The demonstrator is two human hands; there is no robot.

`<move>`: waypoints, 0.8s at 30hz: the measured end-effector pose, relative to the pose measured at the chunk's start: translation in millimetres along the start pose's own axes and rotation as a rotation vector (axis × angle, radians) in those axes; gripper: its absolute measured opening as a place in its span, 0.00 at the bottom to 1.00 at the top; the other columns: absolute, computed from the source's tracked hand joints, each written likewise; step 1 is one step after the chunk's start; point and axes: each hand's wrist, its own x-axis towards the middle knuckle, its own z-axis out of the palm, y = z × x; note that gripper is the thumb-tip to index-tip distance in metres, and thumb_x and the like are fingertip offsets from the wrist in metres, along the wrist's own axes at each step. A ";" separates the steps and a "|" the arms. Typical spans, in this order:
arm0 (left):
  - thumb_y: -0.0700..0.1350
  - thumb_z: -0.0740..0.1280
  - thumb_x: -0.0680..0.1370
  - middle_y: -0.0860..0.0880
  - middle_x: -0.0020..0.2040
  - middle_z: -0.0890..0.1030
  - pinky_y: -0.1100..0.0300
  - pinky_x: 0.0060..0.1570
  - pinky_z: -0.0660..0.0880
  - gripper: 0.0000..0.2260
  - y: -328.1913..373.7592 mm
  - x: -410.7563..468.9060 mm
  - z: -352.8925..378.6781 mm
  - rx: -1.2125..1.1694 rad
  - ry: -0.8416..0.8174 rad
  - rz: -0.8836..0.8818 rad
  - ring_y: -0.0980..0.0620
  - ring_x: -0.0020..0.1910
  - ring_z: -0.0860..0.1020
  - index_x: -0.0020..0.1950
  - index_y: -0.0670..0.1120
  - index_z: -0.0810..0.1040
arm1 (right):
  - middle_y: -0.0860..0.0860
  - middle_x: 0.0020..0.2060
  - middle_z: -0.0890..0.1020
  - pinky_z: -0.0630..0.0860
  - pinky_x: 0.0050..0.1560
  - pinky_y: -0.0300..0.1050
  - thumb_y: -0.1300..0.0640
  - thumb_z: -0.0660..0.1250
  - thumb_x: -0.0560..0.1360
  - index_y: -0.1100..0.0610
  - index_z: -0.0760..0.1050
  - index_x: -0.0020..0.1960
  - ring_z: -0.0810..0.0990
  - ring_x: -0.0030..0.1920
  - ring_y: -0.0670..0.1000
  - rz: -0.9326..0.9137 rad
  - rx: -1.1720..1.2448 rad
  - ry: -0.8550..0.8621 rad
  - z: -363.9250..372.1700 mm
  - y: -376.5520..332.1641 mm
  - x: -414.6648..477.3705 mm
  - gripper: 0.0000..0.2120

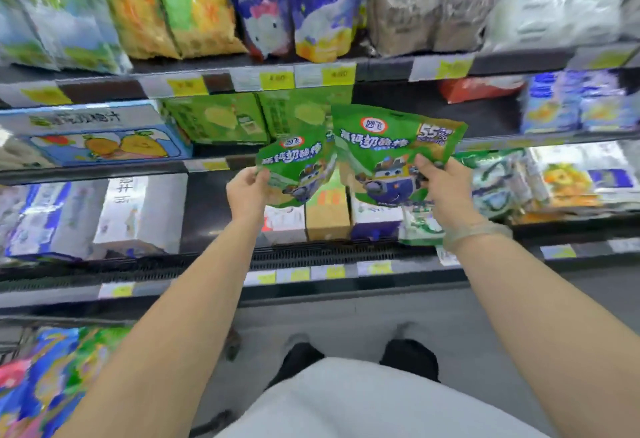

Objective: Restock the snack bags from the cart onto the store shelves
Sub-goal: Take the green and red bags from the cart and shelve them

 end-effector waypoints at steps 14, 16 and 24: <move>0.38 0.61 0.80 0.49 0.38 0.77 0.54 0.44 0.80 0.09 4.0 -57.3 216.8 -0.136 0.030 -0.022 0.53 0.38 0.80 0.40 0.43 0.75 | 0.43 0.31 0.81 0.74 0.36 0.31 0.62 0.66 0.76 0.51 0.75 0.38 0.78 0.32 0.40 0.075 -0.015 -0.079 -177.4 10.4 132.1 0.10; 0.37 0.60 0.80 0.50 0.37 0.76 0.56 0.44 0.79 0.11 5.8 -51.3 232.5 -0.165 0.009 -0.003 0.55 0.35 0.78 0.39 0.44 0.73 | 0.39 0.26 0.82 0.76 0.37 0.32 0.62 0.66 0.76 0.51 0.76 0.39 0.79 0.31 0.38 0.062 -0.003 -0.089 -186.2 10.7 147.6 0.09; 0.35 0.60 0.80 0.47 0.39 0.74 0.58 0.53 0.75 0.09 9.6 0.3 271.4 -0.492 0.026 -0.037 0.54 0.38 0.74 0.40 0.43 0.71 | 0.39 0.26 0.82 0.77 0.43 0.35 0.62 0.67 0.75 0.53 0.77 0.38 0.79 0.36 0.44 0.018 0.082 -0.139 -179.5 10.5 196.4 0.09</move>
